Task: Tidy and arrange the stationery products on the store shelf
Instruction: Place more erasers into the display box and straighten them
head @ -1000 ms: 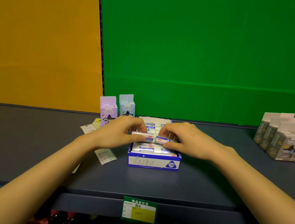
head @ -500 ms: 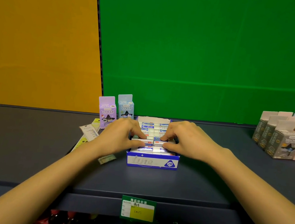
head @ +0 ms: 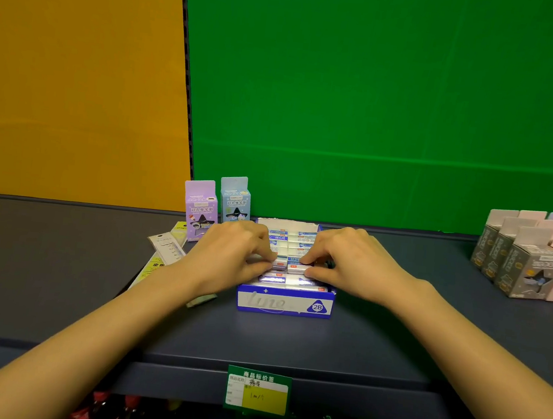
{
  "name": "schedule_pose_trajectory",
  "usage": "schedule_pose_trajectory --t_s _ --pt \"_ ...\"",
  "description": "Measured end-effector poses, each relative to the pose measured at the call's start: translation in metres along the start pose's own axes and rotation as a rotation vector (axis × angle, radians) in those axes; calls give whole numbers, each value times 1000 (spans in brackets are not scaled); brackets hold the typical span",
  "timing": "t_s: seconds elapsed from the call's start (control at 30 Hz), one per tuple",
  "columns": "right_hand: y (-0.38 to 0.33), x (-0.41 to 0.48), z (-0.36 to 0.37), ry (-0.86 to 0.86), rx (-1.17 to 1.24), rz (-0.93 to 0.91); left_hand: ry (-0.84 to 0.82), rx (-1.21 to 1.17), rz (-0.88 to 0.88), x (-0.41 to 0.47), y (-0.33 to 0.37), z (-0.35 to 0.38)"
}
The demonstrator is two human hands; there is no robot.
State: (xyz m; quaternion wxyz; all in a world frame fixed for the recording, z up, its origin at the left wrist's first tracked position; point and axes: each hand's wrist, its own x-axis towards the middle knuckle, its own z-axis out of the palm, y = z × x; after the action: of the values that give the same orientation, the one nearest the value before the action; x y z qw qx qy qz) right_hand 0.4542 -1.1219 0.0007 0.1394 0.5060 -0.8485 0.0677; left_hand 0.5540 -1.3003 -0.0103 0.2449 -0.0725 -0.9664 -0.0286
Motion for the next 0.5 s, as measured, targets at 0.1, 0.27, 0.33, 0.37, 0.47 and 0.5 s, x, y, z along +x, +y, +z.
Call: schedule_pose_trajectory --t_s 0.1,0.27,0.33,0.37,0.47,0.5 --pt "0 0 0 -6 3 3 -17 35 13 0 2 -1" --pt "0 0 -1 -11 0 3 -103 32 1 2 0 -4" --pt "-1 -1 -1 -10 -6 5 -149 40 16 3 -1 -5" --pt "-1 -1 0 -8 -10 6 -172 36 24 3 -2 -5" --pt "-2 -1 0 -6 0 14 -208 -7 36 5 -5 -5" --pt "-2 0 0 -6 3 14 -211 -16 41 6 -6 -5"
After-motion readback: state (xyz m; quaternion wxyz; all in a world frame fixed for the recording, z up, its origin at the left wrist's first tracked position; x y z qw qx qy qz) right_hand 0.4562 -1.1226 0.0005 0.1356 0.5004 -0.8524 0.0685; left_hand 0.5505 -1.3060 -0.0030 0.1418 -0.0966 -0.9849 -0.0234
